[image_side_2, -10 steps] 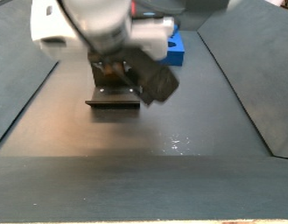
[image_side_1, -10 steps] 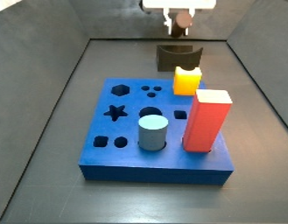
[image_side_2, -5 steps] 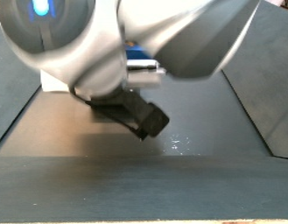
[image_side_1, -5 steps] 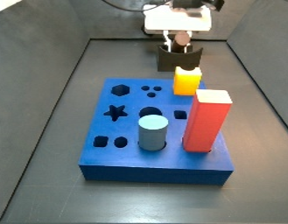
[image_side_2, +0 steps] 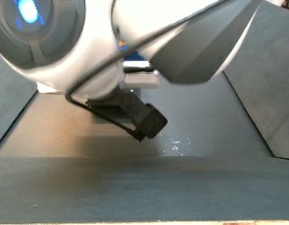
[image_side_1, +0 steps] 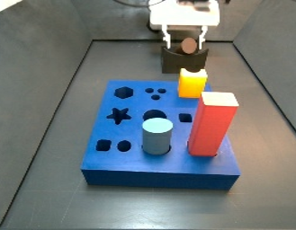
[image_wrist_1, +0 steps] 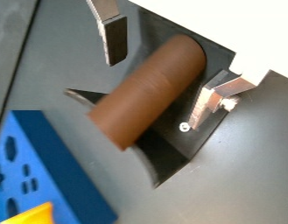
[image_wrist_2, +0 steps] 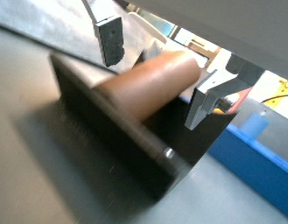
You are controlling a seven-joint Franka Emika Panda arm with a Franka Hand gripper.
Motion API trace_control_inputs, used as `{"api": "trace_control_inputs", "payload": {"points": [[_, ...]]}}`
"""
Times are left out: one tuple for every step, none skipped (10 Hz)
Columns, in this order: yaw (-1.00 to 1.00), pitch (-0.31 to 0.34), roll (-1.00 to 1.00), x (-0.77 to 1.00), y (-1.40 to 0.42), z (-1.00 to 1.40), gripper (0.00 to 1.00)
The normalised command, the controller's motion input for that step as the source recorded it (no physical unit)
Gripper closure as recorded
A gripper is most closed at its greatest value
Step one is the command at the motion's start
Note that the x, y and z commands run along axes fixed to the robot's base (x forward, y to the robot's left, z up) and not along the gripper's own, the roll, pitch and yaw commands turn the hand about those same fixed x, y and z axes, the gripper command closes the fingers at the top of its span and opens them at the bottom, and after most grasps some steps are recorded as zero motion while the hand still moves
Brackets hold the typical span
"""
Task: Pick up the round object. Move up. Place the round object on the fixture. Regrasp the round object. Move to above the board. Insert the round object.
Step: Regrasp the round object.
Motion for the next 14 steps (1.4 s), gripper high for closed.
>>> {"api": "trace_control_inputs", "payload": {"points": [[0.06,0.002,0.06,-0.03,0.00,1.00,0.00],[0.06,0.039,0.06,-0.04,0.00,1.00,0.00],[0.05,0.081,0.06,-0.04,0.00,0.98,0.00],[0.04,0.132,0.06,-0.04,0.00,0.76,0.00],[0.02,0.165,0.05,-0.03,0.01,0.59,0.00],[0.01,0.178,0.06,-0.03,0.01,0.47,0.00],[-0.02,0.184,0.07,-0.03,0.00,0.19,0.00],[0.02,0.080,1.00,-0.10,-1.00,0.90,0.00],[0.01,0.076,1.00,-0.09,-1.00,0.84,0.00],[0.01,0.070,1.00,-0.11,-1.00,0.84,0.00],[0.01,0.058,1.00,-0.14,-1.00,0.78,0.00],[0.01,0.054,1.00,-0.12,-0.90,0.62,0.00],[0.01,0.052,1.00,-0.08,-0.69,0.34,0.00],[0.01,0.050,1.00,-0.05,-0.52,0.12,0.00]]}}
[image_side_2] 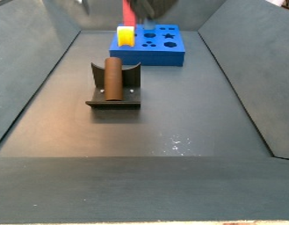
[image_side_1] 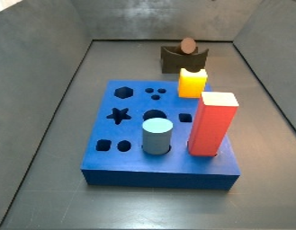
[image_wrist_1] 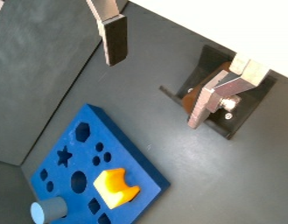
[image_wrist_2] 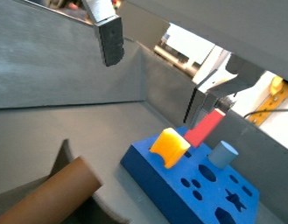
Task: Pick up the round object. Move up. Place the round object on the fixture. Regrasp the round object. Move to above the board. Insert the round object.
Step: Regrasp the round object.
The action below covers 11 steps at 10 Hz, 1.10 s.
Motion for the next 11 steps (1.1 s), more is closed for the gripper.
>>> {"api": "trace_control_inputs", "payload": {"points": [[0.01,0.048,1.00,-0.03,-0.27,0.03,0.00],[0.01,0.046,1.00,-0.04,-0.08,0.05,0.00],[0.01,0.043,1.00,-0.04,-0.03,0.03,0.00],[0.01,0.040,1.00,-0.04,-0.04,0.02,0.00],[0.01,0.035,1.00,-0.03,-0.04,0.01,0.00],[0.01,0.031,1.00,-0.04,-0.04,0.02,0.00],[0.01,0.026,1.00,-0.04,-0.03,0.02,0.00],[0.01,0.022,1.00,-0.04,-0.02,0.01,0.00],[0.01,0.016,1.00,-0.03,-0.03,0.00,0.00],[0.01,0.012,1.00,-0.03,-0.03,0.01,0.00],[0.01,0.007,1.00,-0.03,-0.02,0.01,0.00]]}}
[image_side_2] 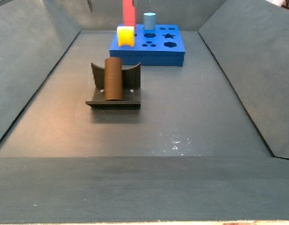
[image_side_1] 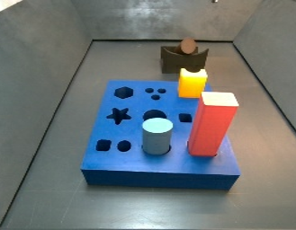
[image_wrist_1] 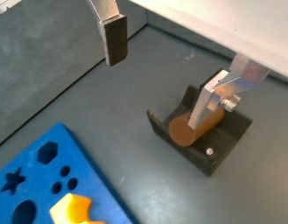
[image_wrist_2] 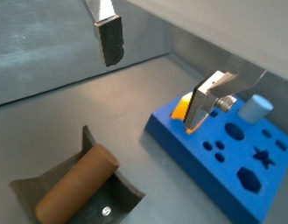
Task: Pick up the round object. Move up. Place the round object on the fixture. Regrasp the round object. Move to above the board. Insert the round object.
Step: Regrasp the round object.
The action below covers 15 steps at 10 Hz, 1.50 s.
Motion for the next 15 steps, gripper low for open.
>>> {"api": "trace_control_inputs", "payload": {"points": [[0.01,0.005,1.00,-0.03,-0.02,0.01,0.00],[0.02,-0.002,1.00,-0.02,-0.02,0.01,0.00],[0.02,-0.006,1.00,-0.02,-0.02,0.01,0.00],[0.02,-0.012,1.00,-0.01,-0.02,0.01,0.00],[0.02,-0.016,1.00,-0.01,-0.02,0.01,0.00],[0.02,-0.020,1.00,-0.01,-0.02,0.01,0.00],[0.02,-0.021,1.00,-0.01,-0.02,0.01,0.00],[0.02,-0.021,1.00,-0.01,-0.02,0.01,0.00],[0.02,-0.021,1.00,-0.01,-0.02,0.01,0.00],[0.02,-0.019,1.00,-0.01,-0.02,0.01,0.00],[0.02,-0.016,1.00,-0.01,-0.02,0.01,0.00],[0.02,-0.011,1.00,-0.01,-0.02,0.01,0.00],[0.02,-0.007,1.00,0.00,-0.02,0.01,0.00],[0.02,-0.002,1.00,0.01,-0.02,0.01,0.00],[0.03,0.000,1.00,0.01,-0.02,0.00,0.00]]}}
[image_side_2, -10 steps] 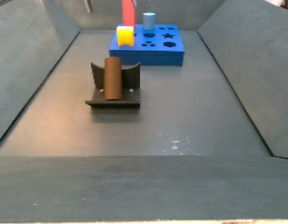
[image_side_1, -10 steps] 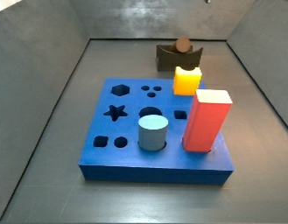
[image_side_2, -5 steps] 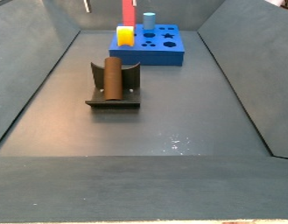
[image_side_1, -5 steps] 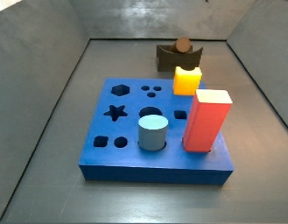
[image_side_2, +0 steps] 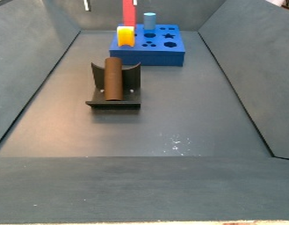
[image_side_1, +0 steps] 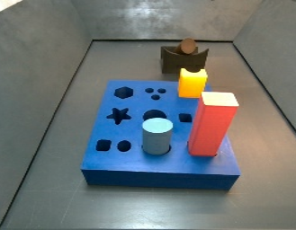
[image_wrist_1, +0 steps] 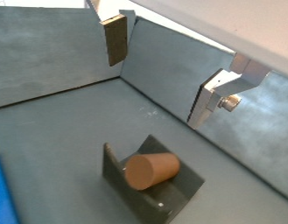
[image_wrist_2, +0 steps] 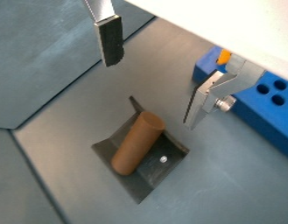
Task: Pick up the round object. Move up. Place the round object on the fixture. Regrasp the round object. Move to above the board. Insert the round object.
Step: Regrasp the round object.
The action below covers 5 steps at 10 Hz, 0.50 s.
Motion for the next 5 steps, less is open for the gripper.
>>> {"api": "trace_control_inputs", "payload": {"points": [[0.03,0.009,1.00,0.02,-0.02,0.00,0.00],[0.03,0.015,1.00,0.02,-0.03,-0.01,0.00],[0.03,0.026,1.00,0.03,-0.03,-0.01,0.00],[0.04,0.032,1.00,0.04,-0.03,-0.01,0.00],[0.04,0.043,1.00,0.04,-0.03,-0.01,0.00]]}}
